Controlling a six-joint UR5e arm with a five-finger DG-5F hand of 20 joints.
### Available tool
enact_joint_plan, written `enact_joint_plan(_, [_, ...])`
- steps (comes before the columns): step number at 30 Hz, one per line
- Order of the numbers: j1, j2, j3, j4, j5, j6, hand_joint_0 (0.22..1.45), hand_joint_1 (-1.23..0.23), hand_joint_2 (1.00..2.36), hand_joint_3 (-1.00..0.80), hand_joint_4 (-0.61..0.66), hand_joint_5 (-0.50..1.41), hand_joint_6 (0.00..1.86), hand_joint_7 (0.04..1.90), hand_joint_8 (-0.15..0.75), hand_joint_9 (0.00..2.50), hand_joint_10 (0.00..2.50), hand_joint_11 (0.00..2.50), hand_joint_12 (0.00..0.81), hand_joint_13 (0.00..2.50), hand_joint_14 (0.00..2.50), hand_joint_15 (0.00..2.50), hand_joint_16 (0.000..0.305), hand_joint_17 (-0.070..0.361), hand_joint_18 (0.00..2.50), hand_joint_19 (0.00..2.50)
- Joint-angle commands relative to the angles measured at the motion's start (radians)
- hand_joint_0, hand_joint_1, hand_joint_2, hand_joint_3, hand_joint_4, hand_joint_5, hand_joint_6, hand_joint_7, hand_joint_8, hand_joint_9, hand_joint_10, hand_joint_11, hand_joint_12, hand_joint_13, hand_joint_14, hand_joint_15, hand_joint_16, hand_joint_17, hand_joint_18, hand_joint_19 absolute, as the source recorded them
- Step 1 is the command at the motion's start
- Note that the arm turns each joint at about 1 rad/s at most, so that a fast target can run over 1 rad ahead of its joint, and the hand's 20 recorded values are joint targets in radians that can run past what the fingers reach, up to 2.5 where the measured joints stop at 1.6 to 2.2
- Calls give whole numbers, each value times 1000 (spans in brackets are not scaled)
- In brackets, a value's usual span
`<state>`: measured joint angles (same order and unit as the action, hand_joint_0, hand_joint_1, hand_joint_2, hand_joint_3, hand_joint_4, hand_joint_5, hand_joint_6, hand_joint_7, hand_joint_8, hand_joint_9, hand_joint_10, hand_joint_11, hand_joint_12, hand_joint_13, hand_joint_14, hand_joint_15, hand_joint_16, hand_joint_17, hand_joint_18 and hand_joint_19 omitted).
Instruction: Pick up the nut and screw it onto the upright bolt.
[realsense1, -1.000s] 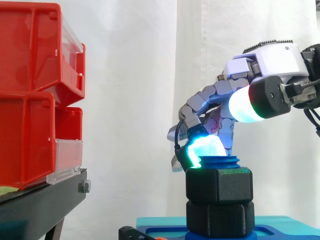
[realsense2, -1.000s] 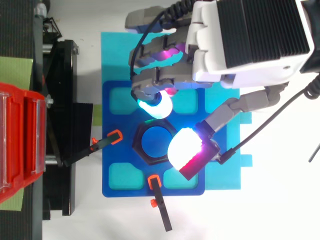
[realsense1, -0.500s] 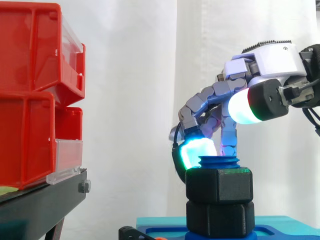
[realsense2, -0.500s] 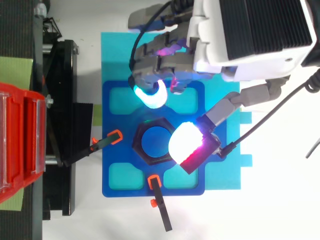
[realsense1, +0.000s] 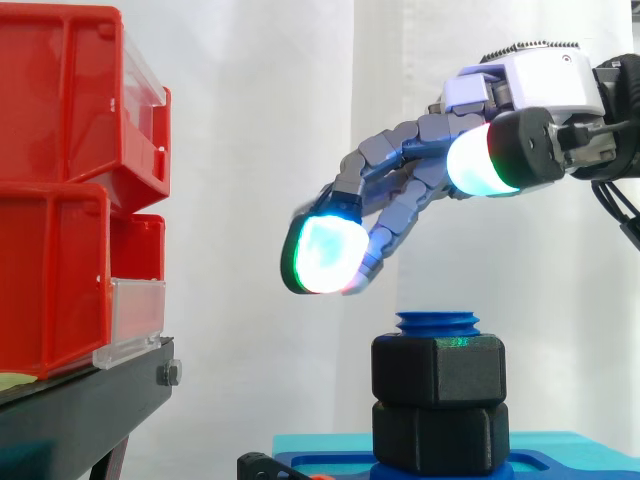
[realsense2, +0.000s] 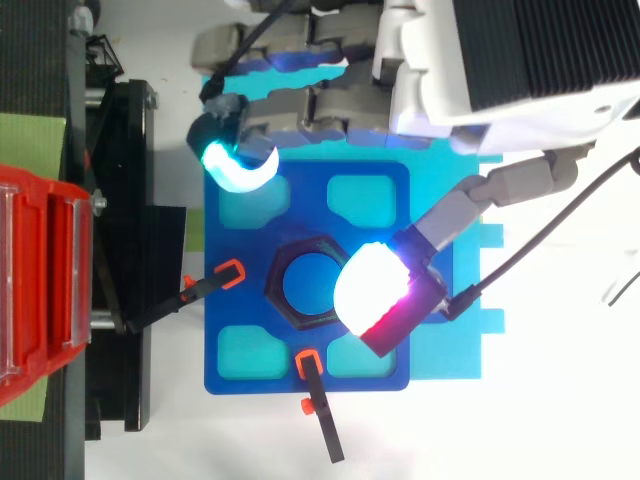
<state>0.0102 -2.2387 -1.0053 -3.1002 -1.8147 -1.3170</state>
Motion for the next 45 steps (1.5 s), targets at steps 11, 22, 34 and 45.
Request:
enact_joint_plan(11, [44,-1,-88,127,15,70,441,-131,1000,-500,128,-191,501,600,168,135,0,0,330,0,0,0,51,114,0,0])
enact_joint_plan(22, [53,-1,-88,103,17,68,445,-118,1000,-500,169,-164,501,638,181,174,0,0,329,0,0,0,51,115,0,0])
enact_joint_plan(34, [51,1,-88,74,14,68,459,-148,1000,-500,228,-114,502,752,209,324,0,0,323,0,0,0,48,108,0,0])
enact_joint_plan(45, [50,-1,-88,72,12,68,469,-165,1000,-500,254,-84,503,845,227,434,0,0,319,13,0,0,46,102,0,0])
